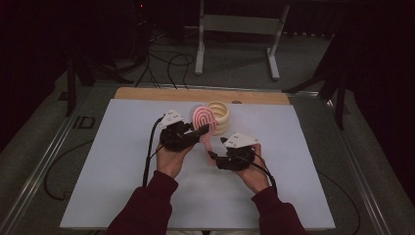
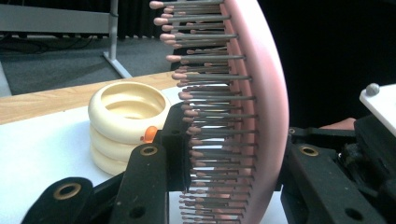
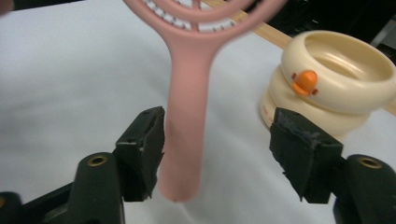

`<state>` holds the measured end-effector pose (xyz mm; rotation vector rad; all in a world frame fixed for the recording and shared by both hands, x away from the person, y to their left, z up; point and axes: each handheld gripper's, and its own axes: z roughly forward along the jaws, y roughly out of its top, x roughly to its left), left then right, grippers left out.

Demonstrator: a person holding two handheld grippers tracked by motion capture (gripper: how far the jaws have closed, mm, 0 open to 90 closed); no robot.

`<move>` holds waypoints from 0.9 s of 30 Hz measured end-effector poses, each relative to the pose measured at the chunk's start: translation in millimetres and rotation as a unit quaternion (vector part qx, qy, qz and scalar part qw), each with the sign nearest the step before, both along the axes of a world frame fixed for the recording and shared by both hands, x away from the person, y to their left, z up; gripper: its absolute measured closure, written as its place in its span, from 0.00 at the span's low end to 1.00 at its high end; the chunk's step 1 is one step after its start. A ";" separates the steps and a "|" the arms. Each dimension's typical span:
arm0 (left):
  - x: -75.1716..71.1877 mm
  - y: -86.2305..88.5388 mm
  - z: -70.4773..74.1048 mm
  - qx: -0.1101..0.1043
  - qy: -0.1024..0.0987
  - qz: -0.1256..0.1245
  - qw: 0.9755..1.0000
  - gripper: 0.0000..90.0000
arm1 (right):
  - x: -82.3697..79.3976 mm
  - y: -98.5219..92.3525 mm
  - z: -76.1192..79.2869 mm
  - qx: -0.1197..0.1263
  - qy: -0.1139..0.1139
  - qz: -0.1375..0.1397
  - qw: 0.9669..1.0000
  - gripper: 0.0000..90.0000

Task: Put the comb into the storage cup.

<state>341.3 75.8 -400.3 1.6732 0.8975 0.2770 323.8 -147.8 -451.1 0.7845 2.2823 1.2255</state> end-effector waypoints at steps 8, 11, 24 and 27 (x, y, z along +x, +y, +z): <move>3.5 3.6 4.6 0.001 -0.003 0.003 1.000 0.71 | -4.8 -16.1 -5.2 -0.002 0.003 -0.012 1.000 0.31; 4.5 4.2 6.0 0.000 -0.005 0.004 1.000 0.71 | -6.6 -20.2 -6.0 0.002 0.005 -0.017 1.000 0.30; 11.5 10.0 18.2 0.007 -0.021 0.002 1.000 0.71 | -19.2 -49.4 -6.2 0.042 0.005 -0.050 0.998 0.16; 13.4 11.3 20.1 0.009 -0.023 0.001 1.000 0.71 | -21.4 -57.3 -8.7 0.046 0.005 -0.062 0.997 0.15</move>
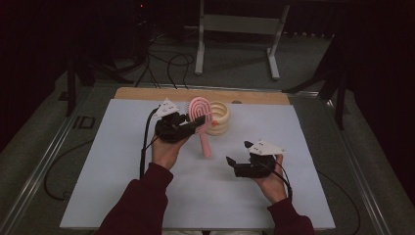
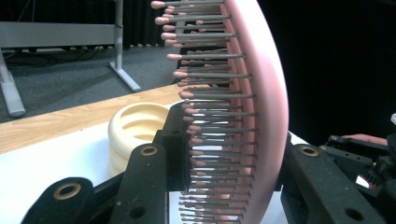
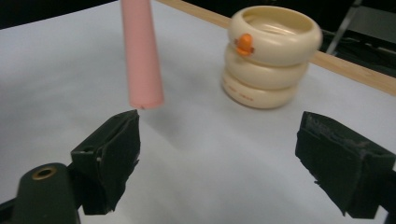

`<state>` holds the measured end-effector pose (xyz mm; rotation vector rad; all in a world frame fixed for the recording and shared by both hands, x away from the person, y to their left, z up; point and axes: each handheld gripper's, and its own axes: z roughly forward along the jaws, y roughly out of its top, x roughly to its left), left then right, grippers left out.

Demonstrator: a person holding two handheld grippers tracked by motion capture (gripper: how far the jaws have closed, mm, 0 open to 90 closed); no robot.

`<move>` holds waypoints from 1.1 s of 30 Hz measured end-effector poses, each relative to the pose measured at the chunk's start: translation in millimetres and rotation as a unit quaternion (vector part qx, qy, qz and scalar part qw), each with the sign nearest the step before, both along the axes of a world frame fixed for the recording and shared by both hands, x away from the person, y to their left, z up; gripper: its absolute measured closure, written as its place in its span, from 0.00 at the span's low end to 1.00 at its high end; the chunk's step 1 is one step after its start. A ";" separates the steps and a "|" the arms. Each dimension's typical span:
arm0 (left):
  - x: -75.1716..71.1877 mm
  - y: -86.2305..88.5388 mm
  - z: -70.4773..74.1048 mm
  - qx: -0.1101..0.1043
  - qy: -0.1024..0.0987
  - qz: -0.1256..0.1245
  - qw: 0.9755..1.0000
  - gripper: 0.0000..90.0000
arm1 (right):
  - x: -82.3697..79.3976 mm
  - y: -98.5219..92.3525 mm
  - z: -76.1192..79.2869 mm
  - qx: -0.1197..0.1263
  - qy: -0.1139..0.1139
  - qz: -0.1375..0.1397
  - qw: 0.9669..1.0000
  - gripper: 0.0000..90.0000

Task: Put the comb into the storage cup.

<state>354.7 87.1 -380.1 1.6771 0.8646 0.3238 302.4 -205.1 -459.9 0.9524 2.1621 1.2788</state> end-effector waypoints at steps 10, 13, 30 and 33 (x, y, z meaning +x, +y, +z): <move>7.1 2.9 5.2 -0.002 -0.004 -0.003 1.000 0.71 | -6.8 -25.1 -2.6 0.025 -0.010 -0.031 0.999 0.13; 8.9 3.7 6.2 -0.001 -0.004 -0.005 1.000 0.71 | -8.2 -31.4 -4.4 0.032 -0.008 -0.036 0.999 0.13; 17.3 8.3 6.3 -0.005 -0.008 -0.003 1.000 0.71 | -20.4 -50.2 -19.1 0.052 -0.012 -0.051 0.997 0.12; 17.8 9.6 6.8 -0.007 -0.010 -0.004 1.000 0.71 | -21.3 -52.3 -20.7 0.052 -0.012 -0.055 0.997 0.12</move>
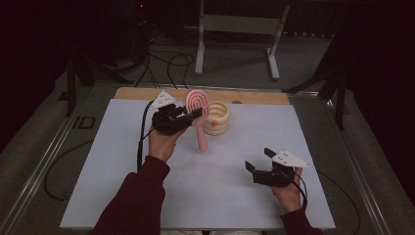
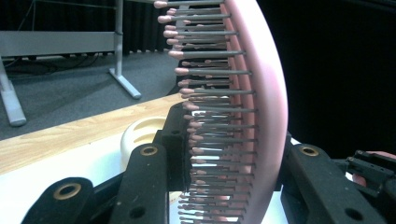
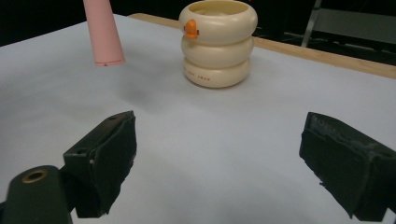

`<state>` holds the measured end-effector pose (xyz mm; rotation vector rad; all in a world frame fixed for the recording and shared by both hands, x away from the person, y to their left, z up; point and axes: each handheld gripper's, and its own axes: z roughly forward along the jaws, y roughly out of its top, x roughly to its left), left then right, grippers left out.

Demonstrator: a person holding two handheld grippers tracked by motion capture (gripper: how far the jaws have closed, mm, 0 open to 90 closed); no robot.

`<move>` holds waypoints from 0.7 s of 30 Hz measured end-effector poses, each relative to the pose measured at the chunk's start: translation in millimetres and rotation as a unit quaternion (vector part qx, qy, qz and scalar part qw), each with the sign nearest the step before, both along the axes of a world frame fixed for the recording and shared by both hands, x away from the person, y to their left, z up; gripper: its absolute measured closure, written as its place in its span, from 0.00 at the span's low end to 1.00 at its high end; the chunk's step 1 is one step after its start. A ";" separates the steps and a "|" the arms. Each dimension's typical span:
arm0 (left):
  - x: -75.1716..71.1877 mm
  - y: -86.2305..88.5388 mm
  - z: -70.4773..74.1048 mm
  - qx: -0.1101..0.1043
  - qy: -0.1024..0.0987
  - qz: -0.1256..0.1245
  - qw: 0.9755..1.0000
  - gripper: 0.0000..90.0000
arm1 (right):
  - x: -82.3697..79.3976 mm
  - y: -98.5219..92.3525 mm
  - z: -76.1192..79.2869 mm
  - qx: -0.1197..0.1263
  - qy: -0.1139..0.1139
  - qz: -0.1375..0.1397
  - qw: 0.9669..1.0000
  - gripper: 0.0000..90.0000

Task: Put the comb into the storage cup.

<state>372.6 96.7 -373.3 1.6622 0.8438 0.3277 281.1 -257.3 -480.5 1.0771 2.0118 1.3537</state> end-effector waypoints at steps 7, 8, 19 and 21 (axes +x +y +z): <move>3.1 1.0 2.4 0.002 -0.002 -0.001 1.000 0.71 | -4.7 -5.7 -0.1 0.012 -0.017 -0.001 1.000 0.12; 3.5 1.1 2.9 0.001 -0.003 -0.002 1.000 0.71 | -5.4 -6.6 -0.2 0.014 -0.016 -0.001 1.000 0.12; 8.1 -1.0 9.0 0.004 -0.007 -0.008 1.000 0.71 | -9.4 -15.2 -3.6 0.020 -0.022 -0.012 0.999 0.11; 9.1 -1.0 10.5 0.004 -0.007 -0.008 1.000 0.71 | -9.7 -15.6 -4.2 0.023 -0.021 -0.012 0.999 0.11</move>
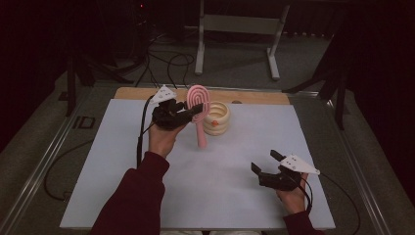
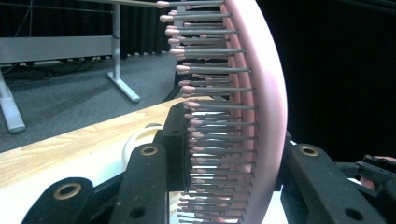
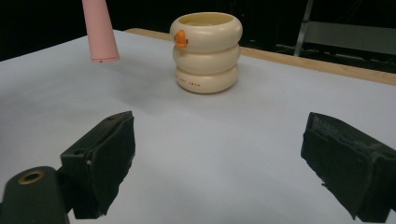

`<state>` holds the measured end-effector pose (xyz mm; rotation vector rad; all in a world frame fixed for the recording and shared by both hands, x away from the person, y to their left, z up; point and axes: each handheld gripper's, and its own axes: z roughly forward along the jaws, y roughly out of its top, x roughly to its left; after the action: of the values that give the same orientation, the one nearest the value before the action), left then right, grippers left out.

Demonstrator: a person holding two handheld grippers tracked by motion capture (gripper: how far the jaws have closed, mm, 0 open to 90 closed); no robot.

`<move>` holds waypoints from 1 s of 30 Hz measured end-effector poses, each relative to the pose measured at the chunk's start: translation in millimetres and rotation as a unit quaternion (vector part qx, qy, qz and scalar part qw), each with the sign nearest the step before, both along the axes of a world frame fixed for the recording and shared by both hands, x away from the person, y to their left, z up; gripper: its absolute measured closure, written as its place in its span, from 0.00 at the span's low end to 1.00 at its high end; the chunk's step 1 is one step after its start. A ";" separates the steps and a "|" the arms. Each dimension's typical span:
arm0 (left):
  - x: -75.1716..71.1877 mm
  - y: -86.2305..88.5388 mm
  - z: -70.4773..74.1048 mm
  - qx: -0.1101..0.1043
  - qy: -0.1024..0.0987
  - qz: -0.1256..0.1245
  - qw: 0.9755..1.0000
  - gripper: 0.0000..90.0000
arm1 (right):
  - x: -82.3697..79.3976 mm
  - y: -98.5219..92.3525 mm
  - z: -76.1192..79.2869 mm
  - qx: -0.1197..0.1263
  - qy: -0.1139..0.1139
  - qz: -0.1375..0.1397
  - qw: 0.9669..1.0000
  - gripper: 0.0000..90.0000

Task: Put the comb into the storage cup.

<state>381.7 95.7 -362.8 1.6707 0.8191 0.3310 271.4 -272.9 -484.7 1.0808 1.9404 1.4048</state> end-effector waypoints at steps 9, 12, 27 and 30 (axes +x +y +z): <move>5.0 0.6 6.0 -0.001 0.000 -0.004 1.000 0.71 | -2.0 -2.4 -2.5 -0.004 0.001 -0.004 1.000 0.11; 6.8 0.1 7.5 -0.002 -0.001 -0.004 1.000 0.71 | -2.2 -3.5 -3.3 -0.002 0.003 -0.005 1.000 0.11; 16.4 -6.4 17.9 0.004 -0.010 -0.006 1.000 0.71 | -2.7 -5.4 -4.2 -0.002 0.002 -0.007 1.000 0.11; 18.4 -8.3 23.1 0.007 -0.017 -0.005 1.000 0.71 | -2.8 -6.0 -3.8 -0.002 0.000 -0.008 1.000 0.11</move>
<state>400.1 87.4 -339.7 1.6774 0.7853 0.3584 268.6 -279.0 -488.5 1.0926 1.9296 1.3923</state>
